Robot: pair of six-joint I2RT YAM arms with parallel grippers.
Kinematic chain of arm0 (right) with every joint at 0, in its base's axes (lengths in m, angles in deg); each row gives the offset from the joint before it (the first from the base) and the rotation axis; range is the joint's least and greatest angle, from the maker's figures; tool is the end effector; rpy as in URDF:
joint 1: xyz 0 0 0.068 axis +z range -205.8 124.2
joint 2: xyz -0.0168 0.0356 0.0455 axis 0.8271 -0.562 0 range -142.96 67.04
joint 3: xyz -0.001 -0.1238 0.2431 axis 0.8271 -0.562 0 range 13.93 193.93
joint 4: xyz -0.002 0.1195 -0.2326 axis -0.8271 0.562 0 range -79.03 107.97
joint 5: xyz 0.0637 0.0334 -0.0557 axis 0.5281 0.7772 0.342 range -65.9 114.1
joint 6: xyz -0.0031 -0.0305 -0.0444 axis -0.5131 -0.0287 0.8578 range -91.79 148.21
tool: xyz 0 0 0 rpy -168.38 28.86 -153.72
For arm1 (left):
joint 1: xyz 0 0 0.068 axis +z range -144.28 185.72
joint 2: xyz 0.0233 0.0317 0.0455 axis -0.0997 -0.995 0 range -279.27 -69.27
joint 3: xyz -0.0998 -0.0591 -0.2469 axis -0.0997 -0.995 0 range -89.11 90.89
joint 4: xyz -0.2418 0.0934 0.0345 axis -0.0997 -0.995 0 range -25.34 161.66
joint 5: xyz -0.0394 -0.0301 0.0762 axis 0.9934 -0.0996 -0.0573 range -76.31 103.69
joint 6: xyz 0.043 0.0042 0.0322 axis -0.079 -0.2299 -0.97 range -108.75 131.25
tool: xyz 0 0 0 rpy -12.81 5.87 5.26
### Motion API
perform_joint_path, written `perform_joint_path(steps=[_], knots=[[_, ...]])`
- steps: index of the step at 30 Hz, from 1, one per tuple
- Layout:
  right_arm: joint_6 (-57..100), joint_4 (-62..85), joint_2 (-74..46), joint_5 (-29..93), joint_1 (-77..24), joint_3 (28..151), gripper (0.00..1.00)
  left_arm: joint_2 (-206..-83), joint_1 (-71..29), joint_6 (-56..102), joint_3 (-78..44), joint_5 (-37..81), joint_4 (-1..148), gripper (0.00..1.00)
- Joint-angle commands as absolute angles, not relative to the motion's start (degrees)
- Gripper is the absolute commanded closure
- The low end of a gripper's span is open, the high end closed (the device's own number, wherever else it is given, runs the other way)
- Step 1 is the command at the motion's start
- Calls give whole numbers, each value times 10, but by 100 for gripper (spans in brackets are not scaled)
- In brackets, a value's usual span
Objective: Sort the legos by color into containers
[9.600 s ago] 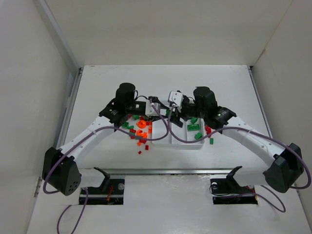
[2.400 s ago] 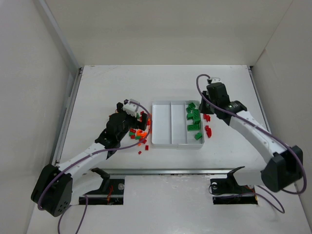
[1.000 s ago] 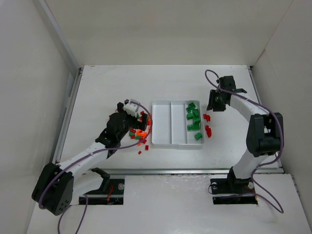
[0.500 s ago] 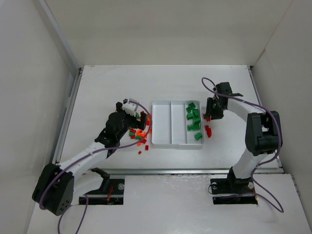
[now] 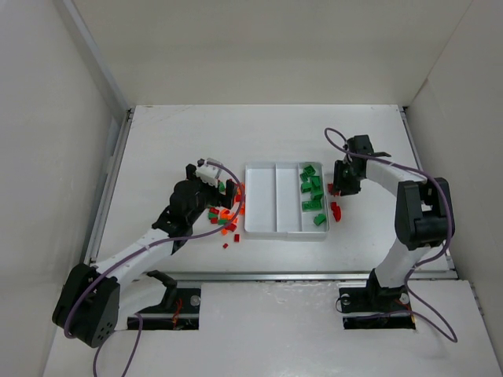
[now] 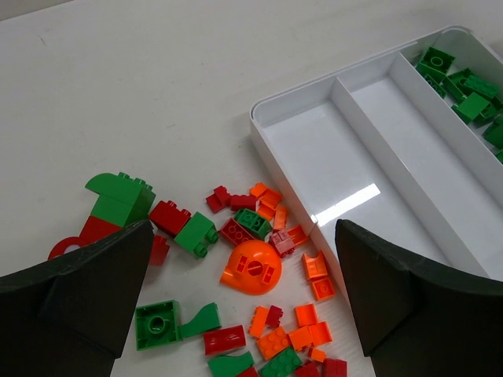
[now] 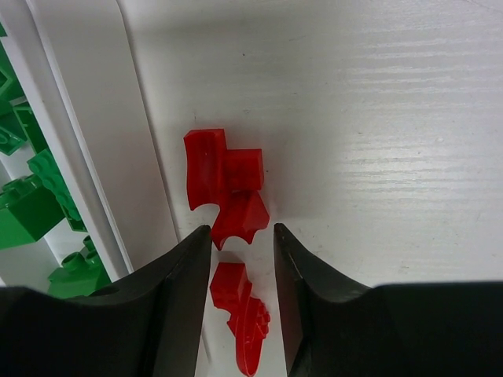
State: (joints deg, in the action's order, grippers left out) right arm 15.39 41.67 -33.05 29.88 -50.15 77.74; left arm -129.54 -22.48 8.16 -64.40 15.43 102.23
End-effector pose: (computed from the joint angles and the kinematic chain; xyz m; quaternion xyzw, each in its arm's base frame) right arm 0.3401 0.0373 0.1760 0.0511 0.9774 0.0808 0.1887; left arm 0.2044 -0.1107 0.2395 0.2087 0.7071 -0.1578 0.6570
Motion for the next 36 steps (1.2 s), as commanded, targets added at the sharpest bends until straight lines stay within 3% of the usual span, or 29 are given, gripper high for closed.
perform_joint_path(steps=[1,8,16,19,24,27,33,36], knots=[[163,394,-347,290,-499,800,57,-1292,-221,87,-636,162,1046,0],[169,389,-353,290,-493,806,65,-1292,-221,87,-636,162,1046,0],[169,390,-341,268,-493,806,94,-1292,-221,87,-636,162,1046,0],[158,406,-305,231,-493,806,100,-1292,-221,87,-636,162,1046,0],[165,389,-205,137,-391,813,100,-1298,-221,77,-630,162,1040,0],[192,355,-184,159,-311,819,100,-1311,-221,69,-630,162,1040,0],[199,343,-291,249,-255,870,100,-1322,-221,33,-601,195,1045,0],[199,330,-337,287,-241,901,93,-1322,-221,-13,-588,188,1052,0]])
